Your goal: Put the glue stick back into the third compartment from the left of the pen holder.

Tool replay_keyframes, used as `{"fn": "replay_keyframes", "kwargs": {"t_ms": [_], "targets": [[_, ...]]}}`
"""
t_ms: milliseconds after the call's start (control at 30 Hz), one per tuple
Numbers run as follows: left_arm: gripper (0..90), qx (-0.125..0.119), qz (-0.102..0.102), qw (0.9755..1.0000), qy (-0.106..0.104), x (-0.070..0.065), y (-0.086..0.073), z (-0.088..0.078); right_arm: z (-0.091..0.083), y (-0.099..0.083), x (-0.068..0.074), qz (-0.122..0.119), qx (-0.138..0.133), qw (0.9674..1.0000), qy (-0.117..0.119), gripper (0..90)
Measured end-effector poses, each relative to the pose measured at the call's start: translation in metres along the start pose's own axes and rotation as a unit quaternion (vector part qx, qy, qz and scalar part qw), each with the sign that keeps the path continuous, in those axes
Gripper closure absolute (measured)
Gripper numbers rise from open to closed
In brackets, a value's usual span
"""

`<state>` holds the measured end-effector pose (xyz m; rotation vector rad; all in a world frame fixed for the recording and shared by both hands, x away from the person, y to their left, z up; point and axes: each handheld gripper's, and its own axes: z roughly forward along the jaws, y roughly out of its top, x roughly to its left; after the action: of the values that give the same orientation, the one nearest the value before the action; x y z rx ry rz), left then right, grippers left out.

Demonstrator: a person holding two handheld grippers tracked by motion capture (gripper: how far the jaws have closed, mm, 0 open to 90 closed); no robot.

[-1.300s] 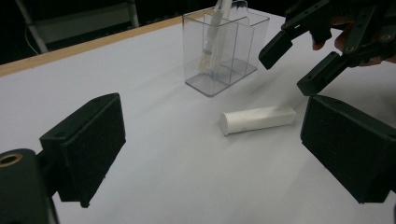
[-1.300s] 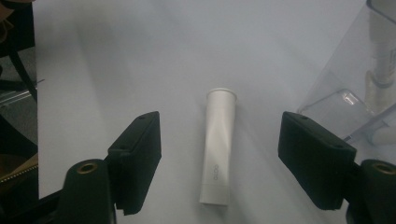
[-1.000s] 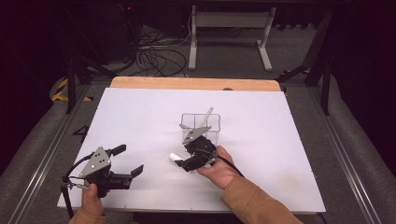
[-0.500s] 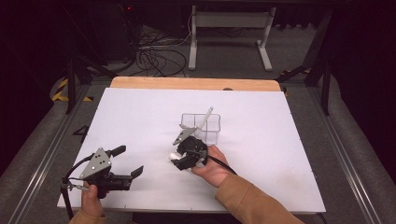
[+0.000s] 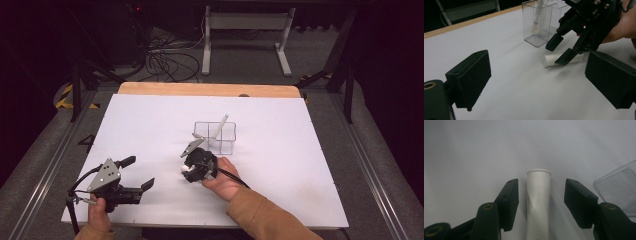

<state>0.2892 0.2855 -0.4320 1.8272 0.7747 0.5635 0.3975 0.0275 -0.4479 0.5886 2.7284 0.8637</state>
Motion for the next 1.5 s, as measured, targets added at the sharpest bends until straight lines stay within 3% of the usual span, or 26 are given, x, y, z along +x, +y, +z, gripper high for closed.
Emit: {"fn": "replay_keyframes", "kwargs": {"t_ms": [333,633,800,1500], "targets": [[7.3,0.002,0.003,1.0000,0.001,0.000,0.000,0.001,0.009,-0.001,0.002,0.007,0.009,0.9999,-0.002,50.2],[7.3,0.003,0.004,1.0000,0.002,0.000,0.000,0.001,0.011,-0.001,0.002,0.002,0.010,0.9999,-0.011,59.9],[7.4,0.003,0.004,1.0000,0.002,0.000,0.000,0.001,0.012,-0.001,0.002,0.006,0.011,0.9999,-0.003,65.6],[7.3,0.002,0.003,1.0000,0.001,-0.001,0.000,0.001,0.008,0.001,0.006,-0.005,0.012,0.9998,-0.013,67.1]]}}
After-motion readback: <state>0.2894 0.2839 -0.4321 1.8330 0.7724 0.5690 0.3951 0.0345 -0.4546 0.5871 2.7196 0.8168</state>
